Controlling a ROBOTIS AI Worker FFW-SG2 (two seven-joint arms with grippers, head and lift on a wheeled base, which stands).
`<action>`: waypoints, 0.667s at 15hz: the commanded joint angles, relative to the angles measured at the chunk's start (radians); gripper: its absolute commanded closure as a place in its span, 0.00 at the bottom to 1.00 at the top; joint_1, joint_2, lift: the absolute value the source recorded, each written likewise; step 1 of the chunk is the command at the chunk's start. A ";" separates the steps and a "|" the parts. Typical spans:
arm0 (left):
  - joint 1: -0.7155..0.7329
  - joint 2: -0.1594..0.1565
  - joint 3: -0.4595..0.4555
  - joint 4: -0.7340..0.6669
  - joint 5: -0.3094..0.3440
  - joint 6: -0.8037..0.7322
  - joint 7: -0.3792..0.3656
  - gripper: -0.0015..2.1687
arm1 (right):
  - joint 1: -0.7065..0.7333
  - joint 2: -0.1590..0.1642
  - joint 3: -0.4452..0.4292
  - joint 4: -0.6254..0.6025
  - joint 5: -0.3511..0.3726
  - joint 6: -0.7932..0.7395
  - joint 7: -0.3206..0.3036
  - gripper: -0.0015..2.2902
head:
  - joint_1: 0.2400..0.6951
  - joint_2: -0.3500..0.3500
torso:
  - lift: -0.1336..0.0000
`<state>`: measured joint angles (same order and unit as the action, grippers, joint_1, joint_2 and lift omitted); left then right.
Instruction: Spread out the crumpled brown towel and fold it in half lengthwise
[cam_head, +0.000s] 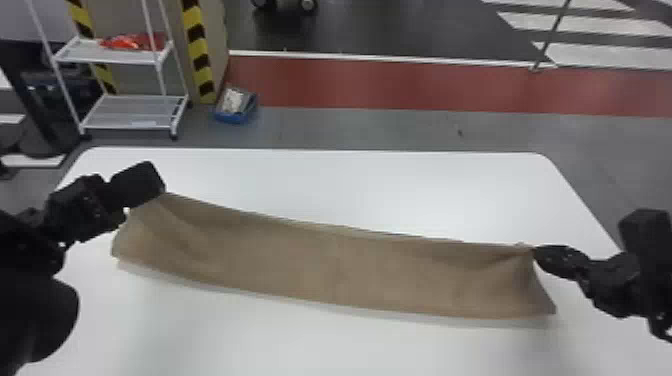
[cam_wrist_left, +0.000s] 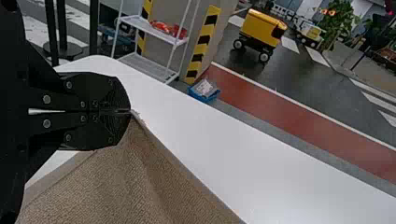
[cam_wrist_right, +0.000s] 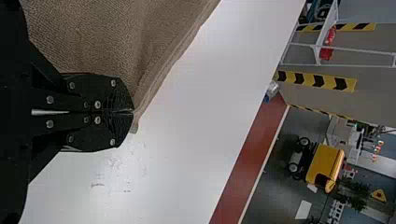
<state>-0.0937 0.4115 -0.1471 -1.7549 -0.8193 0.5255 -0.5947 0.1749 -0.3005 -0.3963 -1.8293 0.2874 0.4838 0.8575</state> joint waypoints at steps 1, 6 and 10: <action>-0.009 0.000 -0.005 0.003 0.000 0.011 0.004 0.87 | 0.000 0.000 -0.003 0.004 -0.001 0.003 0.000 0.57 | 1.00 0.38 | 0.08; -0.021 -0.007 0.001 -0.011 0.000 0.014 0.004 0.87 | -0.003 0.004 -0.012 0.005 -0.011 0.006 0.000 0.57 | 1.00 0.38 | 0.08; -0.035 -0.008 -0.005 -0.020 -0.006 0.017 -0.002 0.87 | 0.000 0.008 -0.016 0.002 -0.011 0.031 0.002 0.57 | 1.00 0.37 | 0.08</action>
<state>-0.1215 0.4092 -0.1448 -1.7744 -0.8214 0.5414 -0.5970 0.1731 -0.2953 -0.4148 -1.8257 0.2763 0.5059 0.8590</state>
